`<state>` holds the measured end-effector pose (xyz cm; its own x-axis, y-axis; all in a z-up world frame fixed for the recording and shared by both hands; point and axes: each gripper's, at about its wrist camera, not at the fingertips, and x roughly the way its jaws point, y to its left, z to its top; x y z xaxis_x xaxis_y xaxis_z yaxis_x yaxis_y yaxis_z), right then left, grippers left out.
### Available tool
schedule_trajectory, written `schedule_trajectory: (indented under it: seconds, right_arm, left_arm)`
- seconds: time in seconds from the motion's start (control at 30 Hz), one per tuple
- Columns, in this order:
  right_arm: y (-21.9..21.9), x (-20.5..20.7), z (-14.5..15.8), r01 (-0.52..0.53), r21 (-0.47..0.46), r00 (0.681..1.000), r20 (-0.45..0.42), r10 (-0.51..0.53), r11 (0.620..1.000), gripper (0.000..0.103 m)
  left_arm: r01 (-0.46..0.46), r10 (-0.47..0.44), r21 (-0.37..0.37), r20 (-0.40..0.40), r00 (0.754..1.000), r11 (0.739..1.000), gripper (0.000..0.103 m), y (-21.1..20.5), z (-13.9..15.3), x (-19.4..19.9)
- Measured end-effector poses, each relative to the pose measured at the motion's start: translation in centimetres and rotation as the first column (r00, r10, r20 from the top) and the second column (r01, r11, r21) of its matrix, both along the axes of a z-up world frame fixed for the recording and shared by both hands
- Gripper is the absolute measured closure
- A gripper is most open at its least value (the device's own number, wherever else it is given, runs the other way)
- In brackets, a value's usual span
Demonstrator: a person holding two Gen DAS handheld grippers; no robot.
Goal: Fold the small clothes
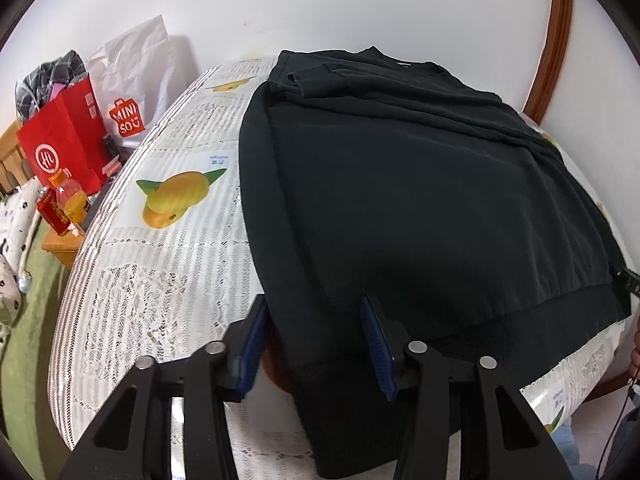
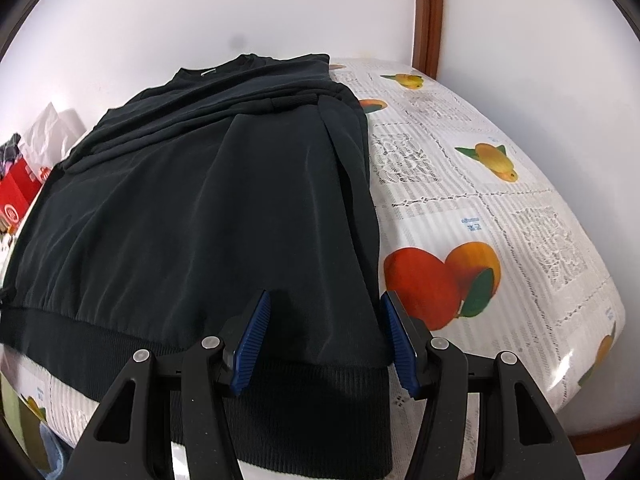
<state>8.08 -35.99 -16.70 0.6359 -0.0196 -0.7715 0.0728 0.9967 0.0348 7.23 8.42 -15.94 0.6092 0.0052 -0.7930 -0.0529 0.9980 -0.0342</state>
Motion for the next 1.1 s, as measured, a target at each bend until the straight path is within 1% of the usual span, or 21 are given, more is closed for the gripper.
schedule_trajectory:
  seconds: [0.03, 0.07, 0.1, 0.13, 0.17, 0.2, 0.23, 0.27, 0.33, 0.47, 0.6, 0.7, 0.8, 0.9, 1.0, 1.1]
  right_arm:
    - [0.0, 0.1, 0.0, 0.0, 0.001, 1.0, 0.004, 0.0, 1.0, 0.048]
    - [0.0, 0.2, 0.0, -0.002, -0.003, 1.0, 0.008, 0.002, 1.0, 0.049]
    - [0.1, 0.3, 0.0, -0.004, -0.006, 1.0, 0.011, 0.004, 1.0, 0.055]
    - [0.1, 0.4, 0.0, -0.008, -0.007, 1.0, 0.014, 0.008, 1.0, 0.059]
    - [0.2, 0.4, 0.0, -0.016, -0.005, 1.0, 0.017, 0.016, 1.0, 0.073]
    - [0.3, 0.4, 0.1, -0.024, -0.006, 1.0, 0.018, 0.024, 1.0, 0.086]
    - [0.3, 0.5, 0.3, -0.024, -0.019, 1.0, 0.018, 0.024, 1.0, 0.09]
    - [0.3, 0.4, 0.4, -0.026, -0.03, 0.999, 0.019, 0.026, 0.999, 0.091]
    - [-0.2, -0.1, 1.1, -0.037, 0.0, 0.998, 0.043, 0.037, 0.999, 0.093]
    - [-1.4, -2.1, 3.7, -0.069, 0.048, 0.99, 0.128, 0.062, 0.996, 0.093]
    - [-2.0, -4.3, 6.9, -0.119, 0.078, 0.968, 0.232, 0.098, 0.99, 0.093]
    - [-2.2, -5.0, 9.1, -0.154, 0.1, 0.947, 0.299, 0.118, 0.983, 0.093]
    - [-2.3, -5.0, 10.8, -0.171, 0.109, 0.93, 0.345, 0.124, 0.979, 0.093]
    - [-2.4, -4.0, 11.6, -0.164, 0.117, 0.925, 0.363, 0.112, 0.979, 0.093]
    - [-2.1, -2.3, 12.3, -0.147, 0.1, 0.925, 0.367, 0.101, 0.984, 0.093]
    - [-1.4, 0.0, 13.2, -0.14, 0.069, 0.922, 0.373, 0.105, 0.988, 0.093]
  left_arm:
    - [-0.009, 0.009, 0.002, -0.001, 1.0, 1.0, 0.065, -0.2, 0.0, 0.1]
    - [-0.017, 0.017, 0.003, -0.001, 1.0, 1.0, 0.07, -0.3, 0.0, 0.2]
    - [-0.024, 0.024, -0.001, 0.001, 1.0, 1.0, 0.074, -0.4, 0.1, 0.3]
    - [-0.036, 0.036, 0.003, 0.002, 0.999, 0.999, 0.081, -0.6, 0.1, 0.5]
    - [-0.044, 0.044, 0.007, 0.002, 0.999, 0.999, 0.087, -0.6, 0.1, 0.6]
    - [-0.047, 0.047, 0.006, 0.001, 0.999, 0.999, 0.09, -0.6, 0.2, 0.7]
    - [-0.054, 0.054, 0.004, 0.0, 0.999, 0.999, 0.092, -0.6, 0.3, 0.7]
    - [-0.061, 0.061, -0.004, 0.003, 0.998, 0.998, 0.093, -0.4, 0.5, 0.6]
    - [-0.057, 0.058, -0.028, 0.025, 0.998, 0.998, 0.093, 0.1, 1.2, 0.1]
    - [-0.02, 0.028, -0.066, 0.119, 0.993, 0.998, 0.094, 1.2, 4.2, -2.4]
    - [0.013, 0.013, -0.114, 0.221, 0.975, 0.993, 0.094, 2.5, 7.1, -4.7]
    - [0.036, 0.008, -0.141, 0.297, 0.955, 0.989, 0.094, 3.3, 9.1, -5.7]
    - [0.038, 0.017, -0.16, 0.328, 0.945, 0.986, 0.094, 3.7, 10.0, -5.0]
    - [0.033, 0.024, -0.156, 0.351, 0.936, 0.987, 0.094, 3.6, 10.3, -4.0]
    - [0.026, 0.033, -0.159, 0.359, 0.933, 0.987, 0.094, 3.5, 10.9, -2.5]
    - [0.003, 0.049, -0.139, 0.366, 0.929, 0.99, 0.094, 3.4, 11.5, -0.4]
